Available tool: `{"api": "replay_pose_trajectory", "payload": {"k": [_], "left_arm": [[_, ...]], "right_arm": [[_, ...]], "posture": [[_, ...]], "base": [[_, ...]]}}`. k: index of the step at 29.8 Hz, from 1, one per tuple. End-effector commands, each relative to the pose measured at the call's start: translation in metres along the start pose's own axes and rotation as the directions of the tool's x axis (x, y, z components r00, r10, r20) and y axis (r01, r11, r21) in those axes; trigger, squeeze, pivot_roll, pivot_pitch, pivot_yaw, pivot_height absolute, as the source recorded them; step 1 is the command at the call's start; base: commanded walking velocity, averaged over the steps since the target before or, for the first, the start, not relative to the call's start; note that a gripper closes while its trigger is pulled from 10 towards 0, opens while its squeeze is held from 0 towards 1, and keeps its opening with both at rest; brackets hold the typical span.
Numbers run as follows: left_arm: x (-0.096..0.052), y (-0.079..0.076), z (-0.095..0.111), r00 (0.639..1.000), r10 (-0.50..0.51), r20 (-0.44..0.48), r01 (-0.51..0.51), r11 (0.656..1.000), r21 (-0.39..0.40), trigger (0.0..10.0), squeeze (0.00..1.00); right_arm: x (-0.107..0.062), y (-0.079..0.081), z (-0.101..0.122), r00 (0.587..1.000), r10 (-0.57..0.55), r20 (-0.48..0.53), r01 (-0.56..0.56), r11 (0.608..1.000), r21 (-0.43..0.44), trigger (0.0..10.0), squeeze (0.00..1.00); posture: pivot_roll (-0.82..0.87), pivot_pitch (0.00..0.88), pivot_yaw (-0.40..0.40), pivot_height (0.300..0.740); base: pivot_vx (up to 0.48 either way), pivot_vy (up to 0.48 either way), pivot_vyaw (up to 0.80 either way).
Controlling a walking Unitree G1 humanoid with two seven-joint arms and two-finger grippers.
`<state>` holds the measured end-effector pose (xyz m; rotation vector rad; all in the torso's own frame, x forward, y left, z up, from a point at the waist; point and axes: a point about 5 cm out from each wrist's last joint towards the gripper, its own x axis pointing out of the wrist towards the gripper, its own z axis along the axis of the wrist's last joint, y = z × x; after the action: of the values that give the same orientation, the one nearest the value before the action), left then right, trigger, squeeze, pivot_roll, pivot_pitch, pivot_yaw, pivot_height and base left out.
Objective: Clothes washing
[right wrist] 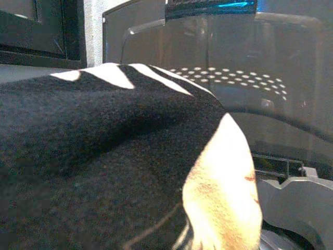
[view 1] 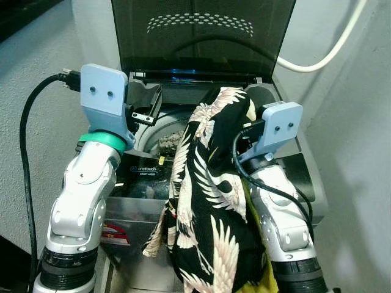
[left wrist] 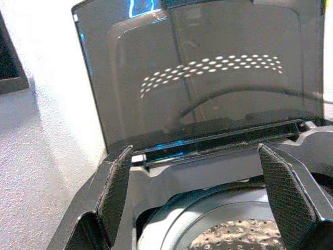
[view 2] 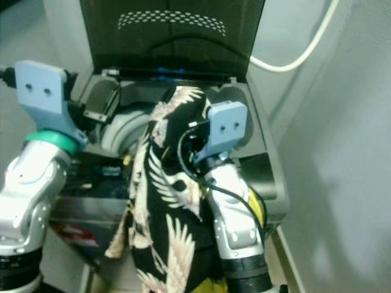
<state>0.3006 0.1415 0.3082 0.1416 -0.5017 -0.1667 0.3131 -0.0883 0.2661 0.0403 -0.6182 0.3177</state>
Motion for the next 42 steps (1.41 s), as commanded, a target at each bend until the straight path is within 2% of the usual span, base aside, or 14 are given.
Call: {"api": "replay_pose_trajectory", "payload": {"k": [1, 10, 24, 30, 31, 32, 35, 36, 37, 38, 39, 40, 41, 42], "left_arm": [[-0.001, -0.002, -0.003, 1.000, -0.006, -0.015, 0.006, 1.000, -0.008, 10.0, 0.00], [0.000, 0.000, -0.004, 1.000, 0.001, -0.019, -0.001, 1.000, -0.017, 10.0, 0.00], [0.000, -0.002, -0.004, 1.000, -0.018, -0.008, 0.018, 1.000, 0.011, 10.0, 0.00], [0.007, -0.003, 0.008, 0.994, -0.073, 0.083, 0.063, 0.991, 0.118, 10.0, 0.00], [0.017, -0.001, 0.016, 0.987, -0.078, 0.143, 0.049, 0.978, 0.201, 10.0, 0.00], [0.022, 0.000, 0.019, 0.983, -0.079, 0.164, 0.039, 0.971, 0.234, 10.0, 0.00], [0.025, 0.000, 0.021, 0.980, -0.081, 0.179, 0.031, 0.964, 0.263, 10.0, 0.00], [0.026, -0.009, 0.023, 0.973, -0.140, 0.181, 0.103, 0.974, 0.199, 10.0, 0.00], [0.024, -0.013, 0.023, 0.971, -0.168, 0.170, 0.145, 0.980, 0.136, 10.0, 0.00], [0.024, -0.013, 0.023, 0.971, -0.168, 0.170, 0.145, 0.980, 0.136, 10.0, 0.00], [0.023, -0.016, 0.023, 0.969, -0.186, 0.164, 0.172, 0.981, 0.094, 10.0, 0.00], [0.014, -0.017, 0.019, 0.968, -0.207, 0.140, 0.209, 0.978, 0.003, 10.0, 0.00], [0.014, -0.017, 0.019, 0.968, -0.207, 0.140, 0.209, 0.978, 0.003, 10.0, 0.00], [0.006, -0.015, 0.017, 0.966, -0.227, 0.122, 0.236, 0.970, -0.065, 10.0, 0.00]], "right_arm": [[0.000, -0.001, 0.005, 0.999, -0.009, 0.030, 0.008, 1.000, 0.013, 10.0, 0.00], [0.000, 0.000, 0.004, 1.000, -0.007, 0.031, 0.006, 1.000, 0.014, 10.0, 0.00], [0.001, 0.001, 0.005, 0.999, 0.013, 0.035, -0.013, 1.000, -0.004, 10.0, 0.00], [0.008, 0.002, 0.011, 0.996, 0.065, 0.064, -0.062, 0.997, -0.046, 10.0, 0.00], [0.019, 0.002, 0.020, 0.989, 0.107, 0.098, -0.104, 0.994, -0.042, 10.0, 0.00], [0.024, 0.002, 0.024, 0.987, 0.116, 0.112, -0.112, 0.993, -0.034, 10.0, 0.00], [0.029, 0.001, 0.028, 0.985, 0.119, 0.124, -0.117, 0.993, -0.026, 10.0, 0.00], [0.053, 0.009, 0.032, 0.976, 0.164, 0.143, -0.158, 0.986, -0.052, 10.0, 0.00], [0.067, 0.012, 0.033, 0.975, 0.170, 0.143, -0.162, 0.984, -0.067, 10.0, 0.00], [0.067, 0.012, 0.033, 0.975, 0.170, 0.143, -0.162, 0.984, -0.067, 10.0, 0.00], [0.075, 0.014, 0.033, 0.975, 0.173, 0.142, -0.163, 0.984, -0.077, 10.0, 0.00], [0.087, 0.014, 0.031, 0.979, 0.156, 0.129, -0.145, 0.986, -0.086, 10.0, 0.00], [0.087, 0.014, 0.031, 0.979, 0.156, 0.129, -0.145, 0.986, -0.086, 10.0, 0.00], [0.095, 0.014, 0.029, 0.983, 0.141, 0.117, -0.131, 0.987, -0.090, 10.0, 0.00]], "posture": [[0.05, 0.083, 0.047, 0.740], [0.05, 0.080, 0.044, 0.740], [0.05, 0.069, 0.044, 0.740], [0.05, 0.071, 0.041, 0.740], [0.05, 0.083, 0.039, 0.740], [0.05, 0.087, 0.039, 0.740], [0.05, 0.087, 0.039, 0.740], [0.02, 0.098, 0.047, 0.740], [0.02, 0.104, 0.047, 0.740], [0.02, 0.104, 0.047, 0.740], [0.02, 0.107, 0.043, 0.740], [0.04, 0.114, 0.031, 0.740], [0.04, 0.114, 0.031, 0.740], [0.04, 0.114, 0.031, 0.740]], "base": [[0.000, 0.401, 0.00], [0.000, 0.471, 0.00], [0.000, 0.000, 0.00], [0.000, 0.000, 0.00], [0.000, 0.000, 0.00], [0.000, 0.000, 0.00], [0.000, 0.000, 0.00], [0.000, 0.000, 0.00], [0.000, 0.000, 0.00], [0.000, 0.000, 0.00], [0.000, 0.000, 0.00], [0.000, 0.000, 0.00], [0.000, 0.000, 0.00], [0.000, 0.000, 0.00]]}}
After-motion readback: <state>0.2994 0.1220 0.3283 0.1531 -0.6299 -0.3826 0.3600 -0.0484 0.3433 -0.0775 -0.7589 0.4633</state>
